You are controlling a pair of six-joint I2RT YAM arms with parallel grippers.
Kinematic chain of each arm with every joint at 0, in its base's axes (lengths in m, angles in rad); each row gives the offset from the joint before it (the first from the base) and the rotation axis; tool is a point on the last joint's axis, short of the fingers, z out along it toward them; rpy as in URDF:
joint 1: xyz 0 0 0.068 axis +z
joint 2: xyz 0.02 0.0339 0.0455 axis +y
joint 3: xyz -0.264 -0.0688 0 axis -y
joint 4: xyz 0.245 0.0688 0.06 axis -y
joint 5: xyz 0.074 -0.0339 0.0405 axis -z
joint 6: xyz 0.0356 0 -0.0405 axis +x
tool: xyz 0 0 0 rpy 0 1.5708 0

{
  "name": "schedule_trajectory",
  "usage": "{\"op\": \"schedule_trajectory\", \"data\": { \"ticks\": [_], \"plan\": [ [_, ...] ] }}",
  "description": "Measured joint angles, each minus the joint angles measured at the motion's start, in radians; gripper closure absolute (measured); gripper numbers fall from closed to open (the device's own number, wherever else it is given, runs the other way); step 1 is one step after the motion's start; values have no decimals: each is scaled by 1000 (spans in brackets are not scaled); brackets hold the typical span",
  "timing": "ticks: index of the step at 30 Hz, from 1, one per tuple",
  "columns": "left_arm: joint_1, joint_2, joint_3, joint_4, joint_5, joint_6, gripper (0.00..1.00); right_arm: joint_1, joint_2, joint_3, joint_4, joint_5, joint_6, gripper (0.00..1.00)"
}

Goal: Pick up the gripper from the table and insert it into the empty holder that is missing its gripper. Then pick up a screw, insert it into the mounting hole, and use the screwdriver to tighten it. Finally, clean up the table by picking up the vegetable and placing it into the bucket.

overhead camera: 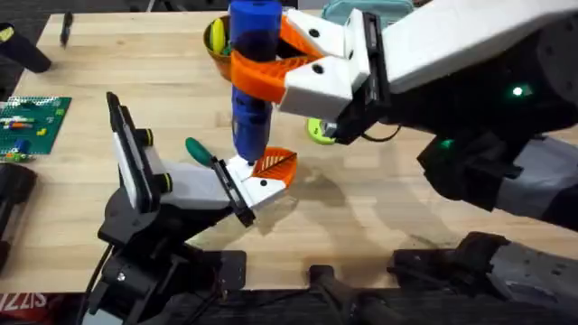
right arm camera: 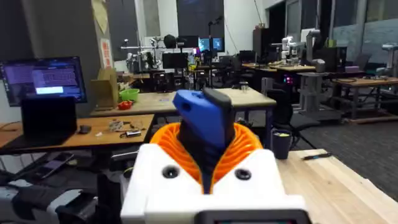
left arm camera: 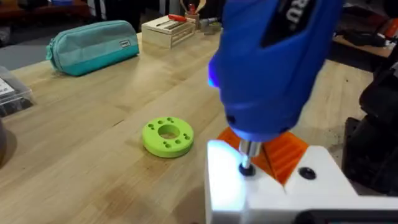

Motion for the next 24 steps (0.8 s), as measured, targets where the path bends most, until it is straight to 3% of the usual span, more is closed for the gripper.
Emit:
{"op": "schedule_trajectory", "data": {
  "ticks": [18,24],
  "plan": [
    [0,0,0,0,0,0,986,-1,0,0,-17,21,44,955],
    [0,0,0,0,0,0,986,-27,1,-3,166,17,49,955]
  ]
}}
